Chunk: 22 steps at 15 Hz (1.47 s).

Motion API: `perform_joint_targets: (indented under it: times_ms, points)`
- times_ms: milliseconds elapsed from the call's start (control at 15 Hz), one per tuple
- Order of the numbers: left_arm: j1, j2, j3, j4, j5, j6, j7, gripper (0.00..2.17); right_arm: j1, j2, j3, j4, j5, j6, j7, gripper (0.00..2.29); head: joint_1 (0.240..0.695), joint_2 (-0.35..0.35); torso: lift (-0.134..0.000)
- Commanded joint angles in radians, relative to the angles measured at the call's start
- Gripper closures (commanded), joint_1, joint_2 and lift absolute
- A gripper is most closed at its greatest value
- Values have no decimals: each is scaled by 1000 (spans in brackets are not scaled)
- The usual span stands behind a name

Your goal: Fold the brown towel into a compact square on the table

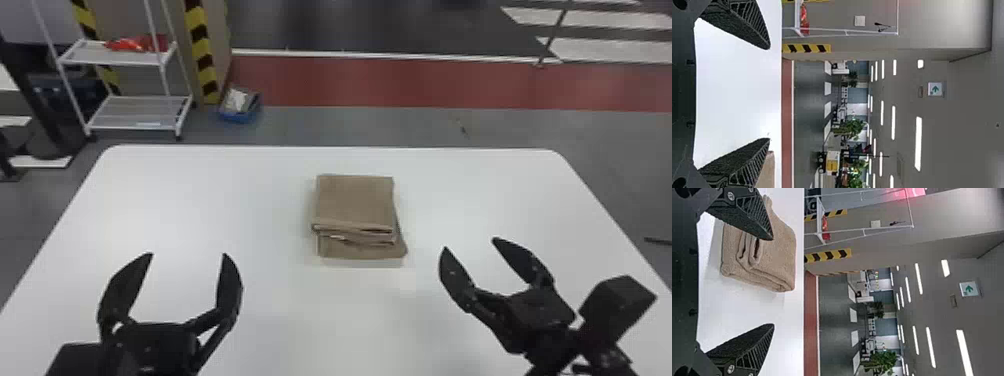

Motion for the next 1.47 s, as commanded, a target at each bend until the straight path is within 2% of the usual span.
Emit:
perform_joint_targets:
  times_ms: [0, 400, 533, 733, 867, 1400]
  points:
    - [-1, -3, 8, 4, -8, 3, 2, 29, 40, -13, 24, -31, 2, -35, 0, 107, 695, -46, -111]
    - [6, -11, 43, 4, 10, 3, 12, 29, 51, -36, 18, -36, -18, -32, -6, 107, 695, 0, -111]
    - [8, -11, 43, 4, 10, 3, -3, 29, 60, -36, 18, -38, -38, -35, -29, 107, 695, 2, -111]
    - [14, -11, 41, -8, 9, 3, -12, 29, 72, -36, 3, -41, -71, -54, -63, 107, 695, -17, -111]
    - [26, -11, 43, -20, 9, 3, -35, 29, 91, -35, 0, -41, -77, -112, -63, 110, 695, -28, -111]
    - [29, -11, 49, -20, 14, -9, -31, 29, 94, -33, -11, -42, -82, -121, -68, 113, 695, -48, -111]
